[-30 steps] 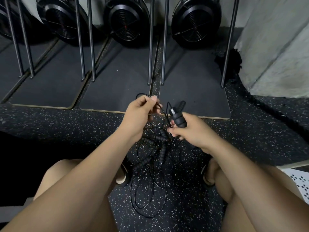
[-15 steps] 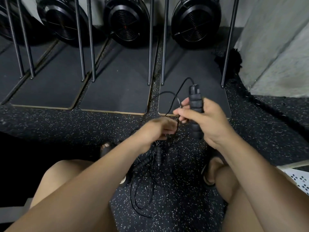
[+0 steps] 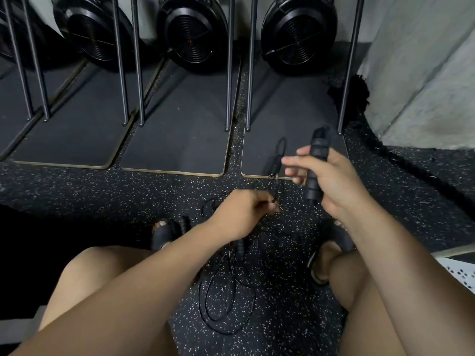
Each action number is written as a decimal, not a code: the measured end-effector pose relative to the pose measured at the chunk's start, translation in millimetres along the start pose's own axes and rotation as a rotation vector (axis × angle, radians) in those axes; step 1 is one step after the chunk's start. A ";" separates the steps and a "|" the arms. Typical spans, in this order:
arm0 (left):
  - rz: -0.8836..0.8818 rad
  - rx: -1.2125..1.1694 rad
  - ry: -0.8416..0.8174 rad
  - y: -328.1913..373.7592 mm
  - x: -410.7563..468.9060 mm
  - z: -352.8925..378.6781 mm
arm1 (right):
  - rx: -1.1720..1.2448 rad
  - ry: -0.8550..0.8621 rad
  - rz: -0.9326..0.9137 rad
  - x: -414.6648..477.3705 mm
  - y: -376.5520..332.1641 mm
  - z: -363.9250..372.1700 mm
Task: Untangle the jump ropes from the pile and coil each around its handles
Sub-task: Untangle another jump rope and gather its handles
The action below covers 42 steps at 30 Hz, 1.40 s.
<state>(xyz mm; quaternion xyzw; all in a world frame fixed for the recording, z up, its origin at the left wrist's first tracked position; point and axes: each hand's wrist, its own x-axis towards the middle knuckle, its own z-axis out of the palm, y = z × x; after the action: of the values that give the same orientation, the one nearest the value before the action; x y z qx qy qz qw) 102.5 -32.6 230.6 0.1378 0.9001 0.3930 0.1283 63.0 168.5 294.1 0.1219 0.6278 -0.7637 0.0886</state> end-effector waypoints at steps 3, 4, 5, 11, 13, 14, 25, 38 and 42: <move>-0.030 -0.138 0.066 0.3 3.3 -14.6 | -0.250 -0.025 0.079 -0.1 15.6 4.9; -0.023 -0.185 0.093 2.7 3.4 -20.7 | -0.317 -0.047 0.085 -1.4 20.8 7.4; -0.009 -0.256 0.122 6.4 2.7 -27.0 | -0.372 -0.079 0.084 -3.1 25.3 10.5; -0.025 -0.671 0.306 18.9 -0.6 -56.4 | -0.454 -0.315 0.082 -17.2 35.5 33.5; -0.030 -0.729 0.348 15.0 0.8 -61.5 | -0.545 -0.290 0.039 -16.0 41.5 34.6; -0.043 -0.757 0.375 11.8 1.1 -64.5 | -0.610 -0.272 0.012 -15.2 44.8 35.5; -0.433 -0.814 0.420 -3.8 12.4 -61.8 | -0.550 -0.264 -0.061 -22.8 33.3 35.3; -0.194 -0.466 -0.033 7.8 -0.2 5.0 | 0.134 -0.106 -0.138 -22.1 -9.4 10.7; -0.079 -0.218 -0.073 2.1 -3.8 11.2 | 0.239 -0.062 -0.130 -14.7 -12.9 4.4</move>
<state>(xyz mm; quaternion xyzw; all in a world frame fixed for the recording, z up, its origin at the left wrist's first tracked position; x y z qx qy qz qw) 110.1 -25.1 225.3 0.1015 0.8515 0.4778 0.1907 72.9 166.4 311.4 0.0668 0.5360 -0.8405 0.0432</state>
